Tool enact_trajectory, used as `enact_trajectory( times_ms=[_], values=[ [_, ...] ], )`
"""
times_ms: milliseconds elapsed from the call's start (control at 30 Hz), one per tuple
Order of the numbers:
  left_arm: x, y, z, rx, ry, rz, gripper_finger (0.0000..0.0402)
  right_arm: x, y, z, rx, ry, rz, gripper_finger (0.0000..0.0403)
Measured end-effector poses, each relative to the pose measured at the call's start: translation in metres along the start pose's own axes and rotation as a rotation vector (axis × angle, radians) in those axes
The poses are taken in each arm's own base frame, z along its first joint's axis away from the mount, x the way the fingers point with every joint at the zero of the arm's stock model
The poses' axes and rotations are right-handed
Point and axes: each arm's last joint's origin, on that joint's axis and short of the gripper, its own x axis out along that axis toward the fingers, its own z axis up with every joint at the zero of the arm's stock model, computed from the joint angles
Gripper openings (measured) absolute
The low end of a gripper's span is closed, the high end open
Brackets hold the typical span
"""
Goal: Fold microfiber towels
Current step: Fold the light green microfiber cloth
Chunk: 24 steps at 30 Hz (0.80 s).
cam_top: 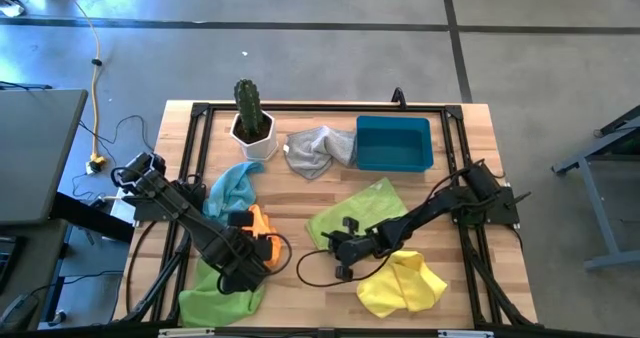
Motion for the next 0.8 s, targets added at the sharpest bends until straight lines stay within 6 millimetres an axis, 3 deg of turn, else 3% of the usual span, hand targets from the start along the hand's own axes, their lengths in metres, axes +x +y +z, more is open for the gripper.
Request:
enact_trajectory(
  times_ms=[267,533,800],
  values=[
    [0.0,0.0,0.0,-0.003,-0.003,0.001,0.0119,-0.032,-0.002,0.017,0.166,-0.015,0.001,0.0003],
    [0.0,0.0,0.001,-0.055,-0.007,-0.003,0.0119,-0.06,-0.019,0.014,0.455,0.008,-0.255,0.0001],
    [0.0,0.002,0.003,-0.067,-0.02,0.01,0.0119,-0.085,-0.033,0.008,0.524,0.035,-0.44,0.0001]
  ],
)
